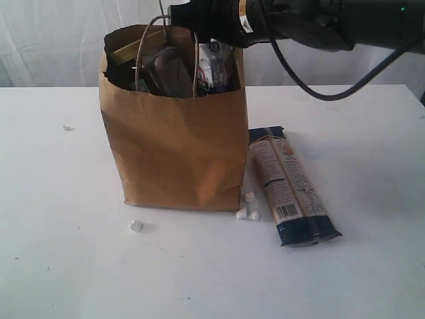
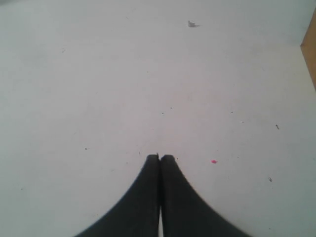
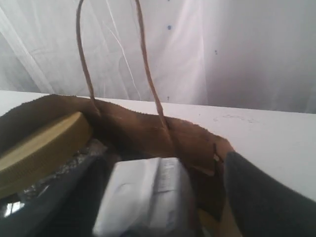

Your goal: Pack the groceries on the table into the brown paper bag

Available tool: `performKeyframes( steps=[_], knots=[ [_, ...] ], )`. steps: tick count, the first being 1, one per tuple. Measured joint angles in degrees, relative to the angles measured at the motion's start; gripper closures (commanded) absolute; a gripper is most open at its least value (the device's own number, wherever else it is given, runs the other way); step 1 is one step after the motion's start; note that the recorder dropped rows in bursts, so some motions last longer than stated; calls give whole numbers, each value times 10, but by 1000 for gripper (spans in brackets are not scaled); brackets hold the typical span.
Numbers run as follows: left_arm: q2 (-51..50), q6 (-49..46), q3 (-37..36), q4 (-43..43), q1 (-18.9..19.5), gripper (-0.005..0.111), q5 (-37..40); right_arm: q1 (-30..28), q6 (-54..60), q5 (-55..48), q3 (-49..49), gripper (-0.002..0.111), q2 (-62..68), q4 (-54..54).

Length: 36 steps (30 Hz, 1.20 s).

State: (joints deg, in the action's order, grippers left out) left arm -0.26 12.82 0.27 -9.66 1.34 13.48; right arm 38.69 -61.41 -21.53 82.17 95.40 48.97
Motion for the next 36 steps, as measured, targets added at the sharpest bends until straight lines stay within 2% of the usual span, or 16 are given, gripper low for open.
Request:
performKeyframes(
  steps=[14, 19, 23, 26, 31, 34, 36],
  knots=[
    [0, 0, 0, 0, 0, 107, 0, 1, 21, -36, 0, 40, 6, -16],
    [0, 0, 0, 0, 0, 107, 0, 1, 32, -25, 0, 48, -2, -16],
    [0, 0, 0, 0, 0, 107, 0, 1, 53, -10, 0, 53, -66, -16],
    [0, 0, 0, 0, 0, 107, 0, 1, 108, -77, 4, 62, -106, -21],
    [0, 0, 0, 0, 0, 107, 0, 1, 333, -304, 5, 82, -132, -74],
    [0, 0, 0, 0, 0, 107, 0, 1, 399, -421, -1, 90, -132, -83],
    [0, 0, 0, 0, 0, 107, 0, 1, 415, -459, -17, 94, -132, -84]
  ],
)
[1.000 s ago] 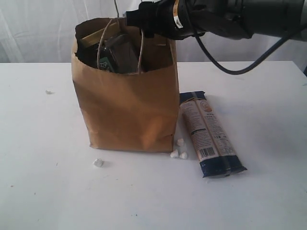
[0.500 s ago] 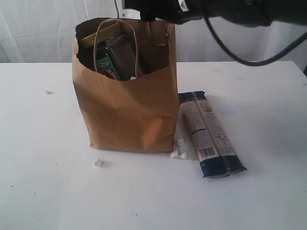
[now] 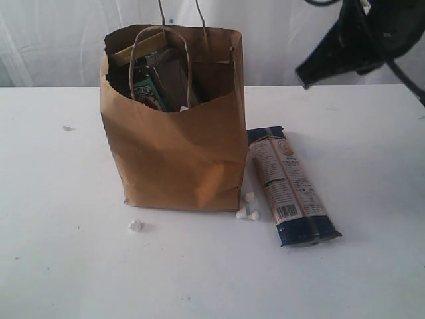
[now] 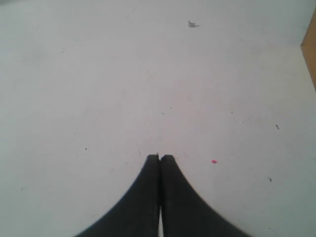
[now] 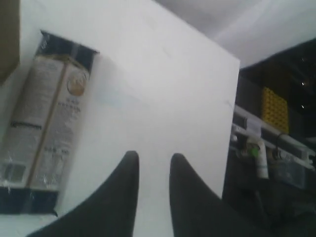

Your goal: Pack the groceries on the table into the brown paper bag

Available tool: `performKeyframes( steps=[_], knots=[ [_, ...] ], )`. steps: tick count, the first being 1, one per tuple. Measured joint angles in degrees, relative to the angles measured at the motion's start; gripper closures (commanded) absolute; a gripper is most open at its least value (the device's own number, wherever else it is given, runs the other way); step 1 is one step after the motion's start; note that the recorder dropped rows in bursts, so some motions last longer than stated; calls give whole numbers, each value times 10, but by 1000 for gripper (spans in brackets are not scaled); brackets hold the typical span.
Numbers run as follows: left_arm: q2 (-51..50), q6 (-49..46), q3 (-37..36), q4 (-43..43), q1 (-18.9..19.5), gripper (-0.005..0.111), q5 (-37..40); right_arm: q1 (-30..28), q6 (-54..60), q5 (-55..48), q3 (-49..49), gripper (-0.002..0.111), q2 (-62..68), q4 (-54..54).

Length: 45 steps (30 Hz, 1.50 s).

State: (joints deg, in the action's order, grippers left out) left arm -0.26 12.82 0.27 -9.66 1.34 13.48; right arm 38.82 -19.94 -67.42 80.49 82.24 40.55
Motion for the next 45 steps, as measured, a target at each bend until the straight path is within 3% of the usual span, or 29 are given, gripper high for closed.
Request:
performKeyframes(
  steps=[8, 18, 26, 31, 40, 45],
  knots=[
    [0, 0, 0, 0, 0, 107, 0, 0, 12, -18, -88, 107, 0, -80],
    [0, 0, 0, 0, 0, 107, 0, 1, 70, -2, -180, 108, 0, -220],
    [0, 0, 0, 0, 0, 107, 0, 80, 88, 27, -196, 108, 0, -277],
    [0, 0, 0, 0, 0, 107, 0, 188, 90, 126, -196, 108, 15, -316],
    [0, 0, 0, 0, 0, 107, 0, 209, 182, 327, -129, 107, 181, -463],
    [0, 0, 0, 0, 0, 107, 0, 211, 188, 430, -99, 83, 264, -476]
  ],
)
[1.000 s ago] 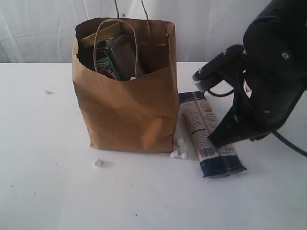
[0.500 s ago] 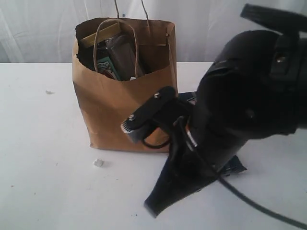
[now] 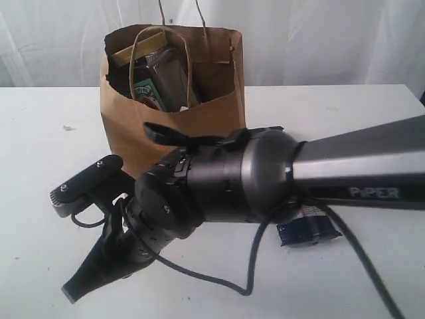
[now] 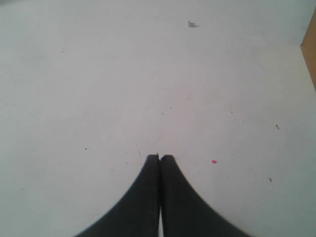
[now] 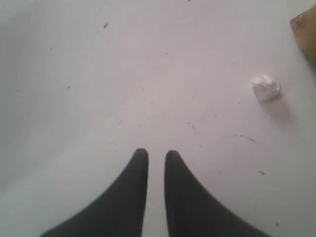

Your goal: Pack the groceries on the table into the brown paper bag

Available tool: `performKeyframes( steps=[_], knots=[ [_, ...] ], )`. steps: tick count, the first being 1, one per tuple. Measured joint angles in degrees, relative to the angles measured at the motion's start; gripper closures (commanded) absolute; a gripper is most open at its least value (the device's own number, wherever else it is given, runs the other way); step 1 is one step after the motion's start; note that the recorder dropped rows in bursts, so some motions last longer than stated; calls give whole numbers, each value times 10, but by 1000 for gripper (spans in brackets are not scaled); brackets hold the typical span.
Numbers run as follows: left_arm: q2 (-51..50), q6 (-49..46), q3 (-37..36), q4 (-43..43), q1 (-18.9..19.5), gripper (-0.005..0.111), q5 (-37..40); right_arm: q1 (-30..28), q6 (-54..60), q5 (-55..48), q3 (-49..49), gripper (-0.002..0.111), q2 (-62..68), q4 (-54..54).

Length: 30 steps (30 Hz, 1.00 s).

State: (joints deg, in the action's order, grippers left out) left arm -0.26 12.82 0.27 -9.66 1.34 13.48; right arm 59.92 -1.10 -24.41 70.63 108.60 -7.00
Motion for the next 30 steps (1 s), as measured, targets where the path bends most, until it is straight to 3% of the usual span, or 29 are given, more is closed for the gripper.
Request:
performKeyframes(
  steps=[3, 5, 14, 30],
  knots=[
    [0, 0, 0, 0, 0, 107, 0, 0, -23, 28, 18, 68, 29, 0],
    [0, 0, 0, 0, 0, 107, 0, 0, -33, 40, 30, 65, 39, 0],
    [0, 0, 0, 0, 0, 107, 0, -67, -159, 32, 72, 65, 78, 1],
    [0, 0, 0, 0, 0, 107, 0, -70, -167, 70, 87, 65, 120, 47]
  ],
)
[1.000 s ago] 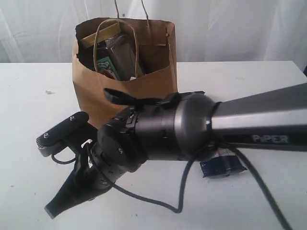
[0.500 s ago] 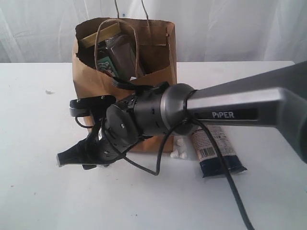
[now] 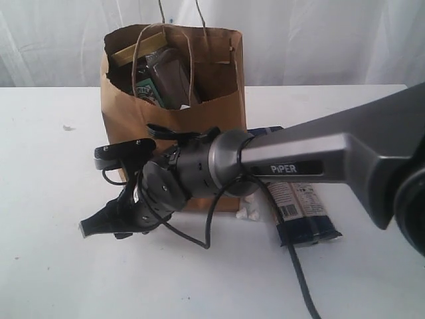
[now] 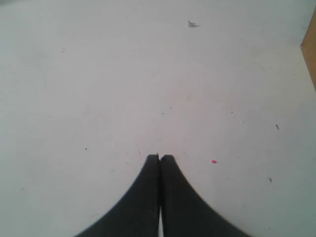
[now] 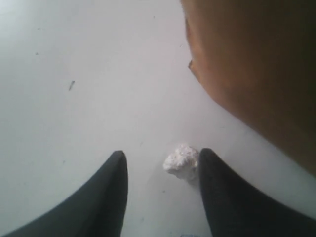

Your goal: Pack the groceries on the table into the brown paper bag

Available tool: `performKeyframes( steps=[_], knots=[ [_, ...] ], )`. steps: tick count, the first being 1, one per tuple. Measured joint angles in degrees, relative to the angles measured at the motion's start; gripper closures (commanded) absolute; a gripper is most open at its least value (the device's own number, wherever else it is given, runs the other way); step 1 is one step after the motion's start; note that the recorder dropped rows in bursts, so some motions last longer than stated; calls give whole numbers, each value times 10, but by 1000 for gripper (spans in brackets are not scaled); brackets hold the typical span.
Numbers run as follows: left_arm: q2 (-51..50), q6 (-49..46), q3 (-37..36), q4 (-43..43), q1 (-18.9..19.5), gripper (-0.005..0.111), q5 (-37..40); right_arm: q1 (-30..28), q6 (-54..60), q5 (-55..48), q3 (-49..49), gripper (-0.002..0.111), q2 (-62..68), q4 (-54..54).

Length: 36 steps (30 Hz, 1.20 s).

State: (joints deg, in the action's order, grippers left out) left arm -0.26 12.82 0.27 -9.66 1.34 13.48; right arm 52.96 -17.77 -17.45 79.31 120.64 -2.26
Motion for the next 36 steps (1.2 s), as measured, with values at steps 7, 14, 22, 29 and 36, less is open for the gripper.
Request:
performKeyframes(
  steps=[7, 14, 22, 29, 36],
  knots=[
    [0, 0, 0, 0, 0, 107, 0, 0, 0, 27, 0, 67, 10, 15],
    [0, 0, 0, 0, 0, 107, 0, -7, -3, 46, 0, 75, 28, 23],
    [0, 0, 0, 0, 0, 107, 0, -7, -3, 21, 2, 95, 27, 23],
    [0, 0, 0, 0, 0, 107, 0, -2, 3, -33, 5, 108, 15, 23],
    [0, 0, 0, 0, 0, 107, 0, 30, 52, -117, 4, 108, -29, 23]
  ],
)
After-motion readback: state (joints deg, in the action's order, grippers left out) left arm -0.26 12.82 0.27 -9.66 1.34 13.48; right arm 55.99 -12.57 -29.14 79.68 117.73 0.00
